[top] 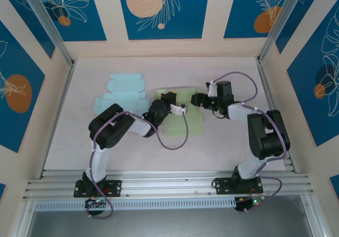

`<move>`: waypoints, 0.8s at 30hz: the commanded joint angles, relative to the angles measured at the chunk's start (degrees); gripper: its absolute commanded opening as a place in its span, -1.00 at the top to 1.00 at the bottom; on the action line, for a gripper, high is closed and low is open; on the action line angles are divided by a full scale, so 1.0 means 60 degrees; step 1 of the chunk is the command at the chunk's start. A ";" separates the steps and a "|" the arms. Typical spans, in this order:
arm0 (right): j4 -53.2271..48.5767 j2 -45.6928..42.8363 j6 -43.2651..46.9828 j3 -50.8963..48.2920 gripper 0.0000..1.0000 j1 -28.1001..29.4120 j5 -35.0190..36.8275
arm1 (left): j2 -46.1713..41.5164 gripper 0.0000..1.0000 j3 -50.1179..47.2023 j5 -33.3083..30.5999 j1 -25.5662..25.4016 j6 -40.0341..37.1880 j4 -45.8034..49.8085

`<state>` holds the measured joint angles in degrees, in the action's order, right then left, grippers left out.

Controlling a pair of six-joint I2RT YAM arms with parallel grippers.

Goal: Fold the paper box

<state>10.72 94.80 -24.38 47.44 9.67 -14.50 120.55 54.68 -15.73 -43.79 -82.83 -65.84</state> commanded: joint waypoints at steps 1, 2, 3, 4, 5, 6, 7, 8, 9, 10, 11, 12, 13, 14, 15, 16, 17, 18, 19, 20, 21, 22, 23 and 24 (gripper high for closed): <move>0.1146 0.0104 -0.0432 -0.0470 -0.45 -0.0342 -0.1163 | 0.0621 1.00 0.0204 0.0070 -0.0121 -0.1418 -0.0964; 0.1426 0.0084 -0.0536 -0.0620 -0.46 -0.0463 -0.1389 | 0.0691 1.00 0.0193 0.0065 -0.0132 -0.1433 -0.1110; 0.1633 0.0033 -0.0606 -0.0764 -0.46 -0.0554 -0.1597 | 0.0696 1.00 0.0155 0.0037 -0.0145 -0.1400 -0.1168; 0.1752 -0.0046 -0.0637 -0.0888 -0.47 -0.0606 -0.1699 | 0.0660 1.00 0.0118 0.0007 -0.0158 -0.1347 -0.1166; 0.1867 -0.0156 -0.0653 -0.1021 -0.49 -0.0658 -0.1777 | 0.0612 1.00 0.0055 0.0001 -0.0159 -0.1286 -0.1170; 0.1919 -0.0279 -0.0642 -0.1128 -0.51 -0.0695 -0.1826 | 0.0538 1.00 0.0022 -0.0025 -0.0158 -0.1262 -0.1152; 0.1935 -0.0379 -0.0639 -0.1212 -0.52 -0.0744 -0.1858 | 0.0508 1.00 0.0014 -0.0022 -0.0158 -0.1269 -0.1147; 0.1953 -0.0500 -0.0653 -0.1291 -0.52 -0.0809 -0.1889 | 0.0465 1.00 -0.0016 -0.0026 -0.0160 -0.1308 -0.1166; 0.2009 -0.0616 -0.0694 -0.1365 -0.52 -0.0874 -0.1938 | 0.0425 1.00 -0.0021 -0.0008 -0.0172 -0.1338 -0.1182; 0.2114 -0.0698 -0.0750 -0.1441 -0.52 -0.0980 -0.2024 | 0.0403 1.00 -0.0027 0.0002 -0.0179 -0.1367 -0.1170; 0.2260 -0.0782 -0.0871 -0.1520 -0.52 -0.1095 -0.2141 | 0.0352 1.00 -0.0043 0.0021 -0.0186 -0.1385 -0.1162; 0.2382 -0.0881 -0.0975 -0.1587 -0.52 -0.1231 -0.2272 | 0.0307 1.00 -0.0072 0.0042 -0.0184 -0.1426 -0.1142; 0.2479 -0.0958 -0.1085 -0.1632 -0.52 -0.1358 -0.2364 | 0.0274 1.00 -0.0096 0.0057 -0.0185 -0.1465 -0.1140; 0.2594 -0.1085 -0.1215 -0.1696 -0.52 -0.1515 -0.2461 | 0.0256 1.00 -0.0125 0.0072 -0.0185 -0.1530 -0.1127; 0.2692 -0.1213 -0.1317 -0.1747 -0.53 -0.1652 -0.2560 | 0.0241 1.00 -0.0154 0.0088 -0.0187 -0.1593 -0.1133; 0.2723 -0.1326 -0.1376 -0.1790 -0.52 -0.1776 -0.2589 | 0.0240 1.00 -0.0184 0.0108 -0.0186 -0.1653 -0.1165; 0.2661 -0.1440 -0.1400 -0.1782 -0.52 -0.1897 -0.2547 | 0.0226 1.00 -0.0213 0.0117 -0.0193 -0.1724 -0.1170; 0.2394 -0.1527 -0.1415 -0.1709 -0.52 -0.2006 -0.2329 | 0.0226 1.00 -0.0246 0.0116 -0.0201 -0.1781 -0.1190; 0.2004 -0.1562 -0.1411 -0.1591 -0.50 -0.2088 -0.1992 | 0.0211 1.00 -0.0264 0.0123 -0.0202 -0.1815 -0.1224; 0.1525 -0.1569 -0.1400 -0.1405 -0.45 -0.2153 -0.1625 | 0.0197 1.00 -0.0279 0.0105 -0.0224 -0.1798 -0.1235; 0.1099 -0.1504 -0.1429 -0.1233 -0.38 -0.2235 -0.1320 | 0.0156 1.00 -0.0280 0.0107 -0.0233 -0.1800 -0.1236; 0.0819 -0.1387 -0.1451 -0.1079 -0.30 -0.2303 -0.1187 | 0.0126 1.00 -0.0280 0.0109 -0.0238 -0.1789 -0.1244; 0.0622 -0.1225 -0.1459 -0.0915 -0.20 -0.2367 -0.1158 | 0.0098 1.00 -0.0280 0.0117 -0.0246 -0.1771 -0.1228; 0.0446 -0.1007 -0.1459 -0.0724 -0.14 -0.2410 -0.1183 | 0.0069 1.00 -0.0265 0.0118 -0.0252 -0.1767 -0.1216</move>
<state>19.03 86.96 -32.67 40.10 -4.12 -23.75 122.85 53.76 -15.68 -44.36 -92.53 -72.82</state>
